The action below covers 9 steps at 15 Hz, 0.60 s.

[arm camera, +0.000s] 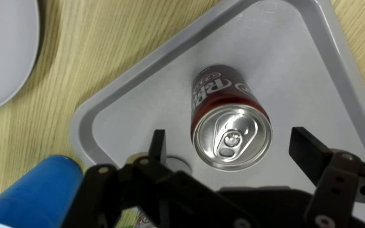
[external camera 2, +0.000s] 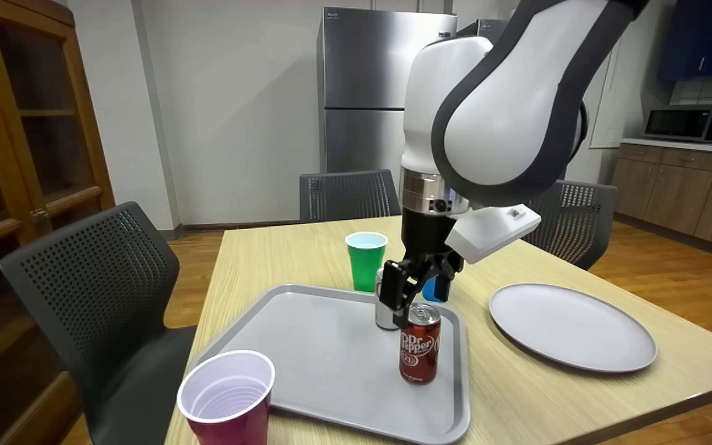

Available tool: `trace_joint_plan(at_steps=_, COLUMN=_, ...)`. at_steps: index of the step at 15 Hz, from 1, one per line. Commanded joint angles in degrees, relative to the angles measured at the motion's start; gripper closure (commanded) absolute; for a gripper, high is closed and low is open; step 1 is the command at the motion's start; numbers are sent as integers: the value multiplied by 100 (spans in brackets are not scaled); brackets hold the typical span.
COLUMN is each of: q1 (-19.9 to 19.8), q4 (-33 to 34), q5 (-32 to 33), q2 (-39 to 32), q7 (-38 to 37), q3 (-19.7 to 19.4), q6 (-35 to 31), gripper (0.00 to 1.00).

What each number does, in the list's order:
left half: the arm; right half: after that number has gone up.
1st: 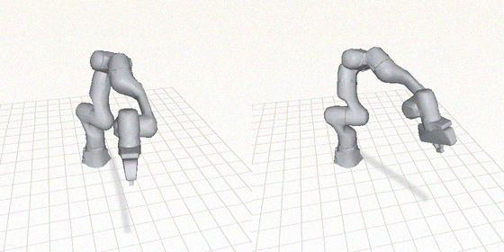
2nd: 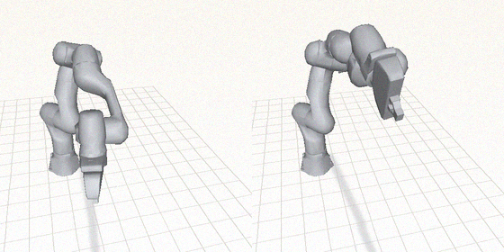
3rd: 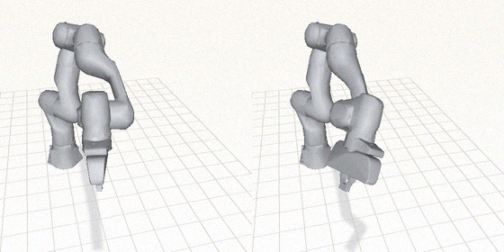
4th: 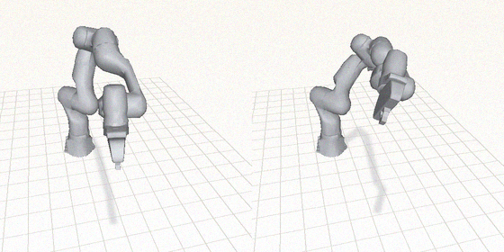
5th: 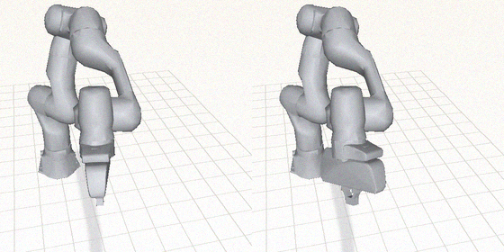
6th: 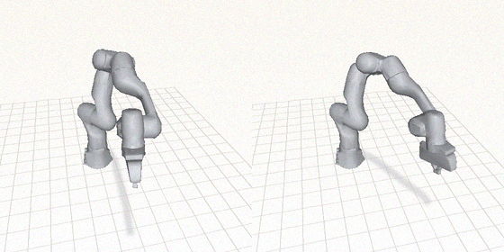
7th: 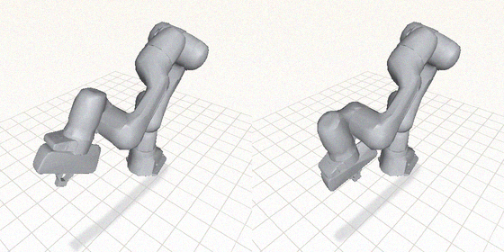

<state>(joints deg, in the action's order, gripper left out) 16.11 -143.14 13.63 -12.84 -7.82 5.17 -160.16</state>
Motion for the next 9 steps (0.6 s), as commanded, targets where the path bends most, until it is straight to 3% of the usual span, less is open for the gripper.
trace_joint_plan(at_steps=1, q1=-48, q4=-54, q5=44, q2=457, q7=-84, q3=9, q6=304, gripper=0)
trace_joint_plan(at_steps=9, q1=-424, q4=-110, q5=-262, q2=1194, q7=158, q3=81, q6=651, gripper=0)
